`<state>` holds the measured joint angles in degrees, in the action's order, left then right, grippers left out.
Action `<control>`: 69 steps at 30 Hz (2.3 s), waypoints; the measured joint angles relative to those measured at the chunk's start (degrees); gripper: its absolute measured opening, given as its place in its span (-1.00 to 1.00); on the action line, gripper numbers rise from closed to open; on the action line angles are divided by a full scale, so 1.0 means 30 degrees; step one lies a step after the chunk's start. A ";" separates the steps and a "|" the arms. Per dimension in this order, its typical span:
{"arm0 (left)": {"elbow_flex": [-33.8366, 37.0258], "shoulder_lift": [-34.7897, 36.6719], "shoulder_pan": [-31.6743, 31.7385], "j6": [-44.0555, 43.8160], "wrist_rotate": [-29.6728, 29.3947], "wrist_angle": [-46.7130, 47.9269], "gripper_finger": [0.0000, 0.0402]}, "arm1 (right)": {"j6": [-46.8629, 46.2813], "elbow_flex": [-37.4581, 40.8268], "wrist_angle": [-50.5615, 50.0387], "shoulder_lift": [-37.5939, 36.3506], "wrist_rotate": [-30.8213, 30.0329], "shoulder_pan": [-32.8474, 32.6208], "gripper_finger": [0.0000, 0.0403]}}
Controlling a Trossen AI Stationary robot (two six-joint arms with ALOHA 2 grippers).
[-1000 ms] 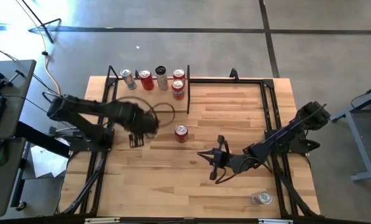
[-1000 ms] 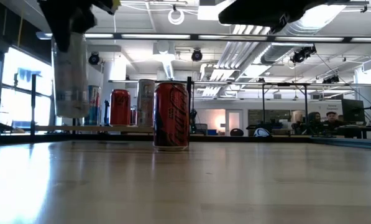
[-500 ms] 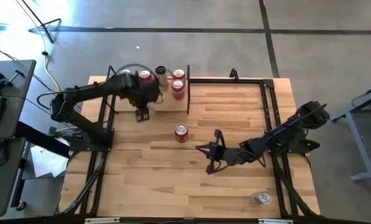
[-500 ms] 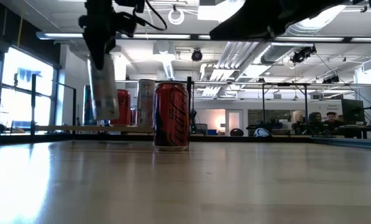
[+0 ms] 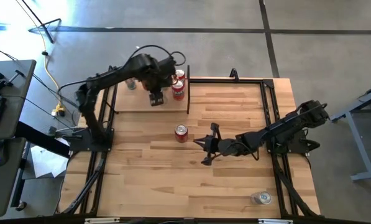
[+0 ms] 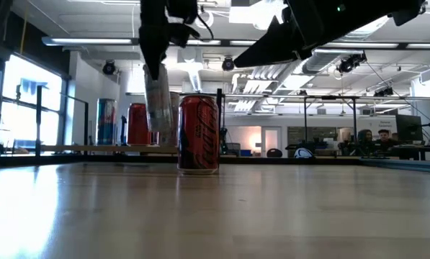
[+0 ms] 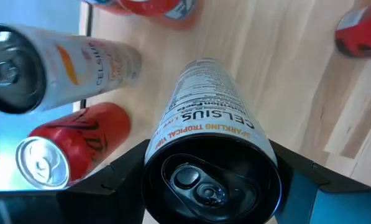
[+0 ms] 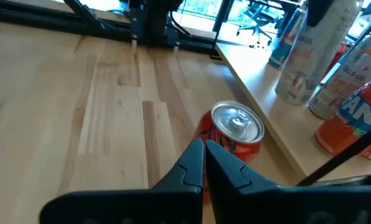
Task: Place canned beverage on shelf
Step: Put the white yellow soda can aligned with the other white soda yellow can on the shelf
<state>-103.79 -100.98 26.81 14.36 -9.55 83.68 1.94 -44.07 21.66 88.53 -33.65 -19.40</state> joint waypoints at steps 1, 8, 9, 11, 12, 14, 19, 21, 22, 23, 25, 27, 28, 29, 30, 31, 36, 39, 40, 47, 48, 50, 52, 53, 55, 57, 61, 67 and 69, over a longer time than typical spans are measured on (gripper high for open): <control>-0.0450 -0.0567 0.0085 0.0109 -0.0005 0.0370 0.18 | 0.0006 0.0000 -0.0125 0.0000 0.0007 0.0029 -1.00; -0.2359 -0.3189 0.0242 0.0966 -0.1877 0.0835 0.18 | -0.0003 -0.0006 -0.0423 0.0000 0.0042 0.0067 -1.00; -0.2494 -0.3375 0.0288 0.1075 -0.1875 0.0798 0.18 | -0.0074 0.0000 -0.0442 0.0000 0.0036 0.0067 -1.00; -0.2566 -0.3583 0.0333 0.1299 -0.1864 0.0641 0.18 | -0.0138 -0.0007 -0.0440 0.0000 0.0036 0.0067 -1.00; -0.2580 -0.3603 0.0333 0.1420 -0.1869 0.0571 0.18 | -0.0139 -0.0007 -0.0441 0.0000 0.0036 0.0059 -1.00; -0.2580 -0.3603 0.0397 0.1469 -0.1820 0.0567 0.18 | -0.0139 -0.0007 -0.0443 0.0000 0.0036 0.0059 -1.00; -0.2580 -0.3603 0.0542 0.1486 -0.1354 0.0590 0.18 | -0.0139 -0.0007 -0.0441 0.0000 0.0029 0.0059 -1.00; -0.2580 -0.3603 0.0626 0.1476 -0.1073 0.0579 0.18 | -0.0139 -0.0007 -0.0441 0.0000 0.0029 0.0059 -1.00; -0.2580 -0.3603 0.0692 0.1484 -0.0943 0.0551 0.18 | -0.0139 -0.0007 -0.0441 0.0000 0.0029 0.0059 -1.00; -0.2580 -0.3603 0.0705 0.1480 -0.0864 0.0509 0.18 | -0.0139 -0.0007 -0.0441 0.0000 0.0029 0.0059 -1.00; -0.2580 -0.3603 0.0740 0.1469 -0.0879 0.0303 0.23 | -0.0139 -0.0007 -0.0441 0.0000 0.0029 0.0059 -1.00; -0.2580 -0.3603 0.0818 0.1462 -0.0872 0.0072 0.29 | -0.0139 -0.0007 -0.0448 0.0000 0.0029 0.0059 -1.00; -0.2580 -0.3603 0.0854 0.1462 -0.0872 0.0088 0.31 | -0.0139 -0.0007 -0.0448 0.0000 0.0029 0.0059 -1.00; -0.2580 -0.3603 0.0904 0.1461 -0.0863 0.0152 0.32 | -0.0139 -0.0013 -0.0448 0.0000 0.0029 0.0059 -1.00; -0.2580 -0.3603 0.0947 0.1451 -0.0843 0.0189 0.32 | -0.0139 -0.0015 -0.0448 0.0000 0.0029 0.0059 -1.00; -0.2580 -0.3603 0.0977 0.1390 -0.0858 0.0172 0.33 | -0.0139 -0.0018 -0.0452 0.0000 0.0029 0.0059 -1.00; -0.2580 -0.3603 0.1163 0.1404 0.0135 0.0174 0.34 | -0.0139 -0.0022 -0.0448 0.0000 0.0029 0.0059 -1.00; -0.2580 -0.3603 0.1211 0.1397 0.0228 0.0171 0.35 | -0.0139 -0.0022 -0.0456 0.0000 0.0029 0.0059 -1.00; -0.2580 -0.3603 0.1239 0.1454 0.0236 0.0174 0.35 | -0.0139 -0.0022 -0.0456 0.0000 0.0029 0.0059 -1.00; -0.2580 -0.3603 0.1466 0.1606 0.0221 0.0160 0.36 | -0.0139 -0.0022 -0.0456 0.0000 0.0022 0.0059 -1.00; -0.2580 -0.3603 0.1541 0.1637 0.0221 0.0160 0.36 | -0.0139 -0.0022 -0.0456 0.0000 0.0022 0.0059 -1.00; -0.2580 -0.3603 0.1707 0.1850 0.0222 0.0188 0.36 | -0.0139 -0.0022 -0.0456 0.0000 0.0022 0.0059 -1.00; -0.2580 -0.3603 0.1831 0.1979 0.0262 0.0258 0.36 | -0.0139 -0.0022 -0.0456 0.0000 0.0022 0.0045 -1.00; -0.2580 -0.3603 0.1860 0.2057 0.0363 0.0290 0.36 | -0.0139 -0.0022 -0.0456 0.0000 0.0022 0.0045 -1.00; -0.2580 -0.3603 0.1902 0.2174 0.0518 0.0320 0.36 | -0.0139 -0.0022 -0.0462 0.0000 0.0022 0.0045 -1.00; -0.2580 -0.3603 0.1942 0.2263 0.0546 0.0311 0.38 | -0.0139 -0.0022 -0.0456 0.0000 0.0022 0.0045 -1.00; -0.2580 -0.3603 0.1936 0.2243 0.0585 0.0106 0.45 | -0.0139 -0.0022 -0.0458 0.0000 0.0022 0.0045 -1.00; -0.2580 -0.3574 0.1936 0.1950 0.0480 0.0000 0.57 | -0.0139 -0.0022 -0.0456 0.0000 0.0182 0.0045 -1.00; -0.2580 -0.3574 0.1936 0.1950 0.0440 -0.0014 0.58 | -0.0139 -0.0022 -0.0456 0.0000 0.0321 0.0045 -1.00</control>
<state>-111.53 -111.70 32.62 20.21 -8.23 83.64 1.52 -44.14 20.29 88.53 -32.69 -19.27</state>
